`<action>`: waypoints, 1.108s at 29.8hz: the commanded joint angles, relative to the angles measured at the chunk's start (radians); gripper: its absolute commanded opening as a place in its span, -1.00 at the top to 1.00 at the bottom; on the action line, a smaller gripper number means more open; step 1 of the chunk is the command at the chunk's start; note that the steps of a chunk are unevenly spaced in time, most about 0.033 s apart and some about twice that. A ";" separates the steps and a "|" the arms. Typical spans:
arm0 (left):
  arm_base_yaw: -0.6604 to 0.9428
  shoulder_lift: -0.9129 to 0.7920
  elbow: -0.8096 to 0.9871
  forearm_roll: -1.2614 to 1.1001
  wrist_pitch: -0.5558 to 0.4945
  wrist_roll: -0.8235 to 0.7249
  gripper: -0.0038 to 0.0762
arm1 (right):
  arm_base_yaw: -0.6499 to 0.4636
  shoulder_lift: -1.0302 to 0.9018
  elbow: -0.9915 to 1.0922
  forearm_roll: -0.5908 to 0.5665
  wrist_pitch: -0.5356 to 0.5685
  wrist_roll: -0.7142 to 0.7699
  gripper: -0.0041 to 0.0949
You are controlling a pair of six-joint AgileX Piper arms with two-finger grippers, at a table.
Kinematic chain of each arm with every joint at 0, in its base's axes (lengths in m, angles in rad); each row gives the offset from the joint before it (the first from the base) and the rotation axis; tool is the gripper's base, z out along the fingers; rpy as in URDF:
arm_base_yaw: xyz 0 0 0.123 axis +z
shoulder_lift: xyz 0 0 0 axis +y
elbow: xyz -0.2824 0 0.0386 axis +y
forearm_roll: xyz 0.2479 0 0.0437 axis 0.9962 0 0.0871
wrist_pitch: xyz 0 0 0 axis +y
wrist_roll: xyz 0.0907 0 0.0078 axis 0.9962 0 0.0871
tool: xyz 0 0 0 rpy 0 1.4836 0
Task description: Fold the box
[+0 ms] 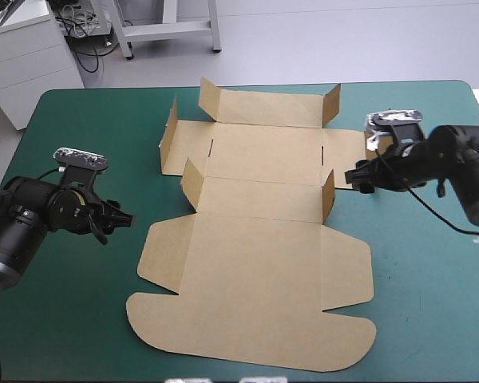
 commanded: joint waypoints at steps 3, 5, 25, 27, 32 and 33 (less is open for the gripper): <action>0.128 -0.004 -0.038 -0.044 -0.018 0.059 -0.21 | 0.059 0.121 -0.130 -0.006 -0.017 0.028 -0.44; 0.183 -0.004 -0.038 -0.106 -0.004 0.108 -0.21 | 0.064 0.170 -0.161 -0.008 -0.017 0.041 -0.44; 0.333 -0.004 -0.038 -0.155 0.043 0.198 -0.21 | 0.146 0.428 -0.285 -0.075 0.075 0.094 0.24; 0.333 -0.004 -0.038 -0.155 0.043 0.198 -0.21 | 0.146 0.428 -0.288 -0.075 0.075 0.094 0.56; 0.333 -0.004 -0.038 -0.155 0.052 0.198 -0.19 | 0.146 0.428 -0.290 -0.075 0.073 0.069 0.94; 0.333 -0.004 -0.038 -0.155 0.052 0.198 -0.19 | 0.146 0.428 -0.290 -0.075 0.073 0.056 0.94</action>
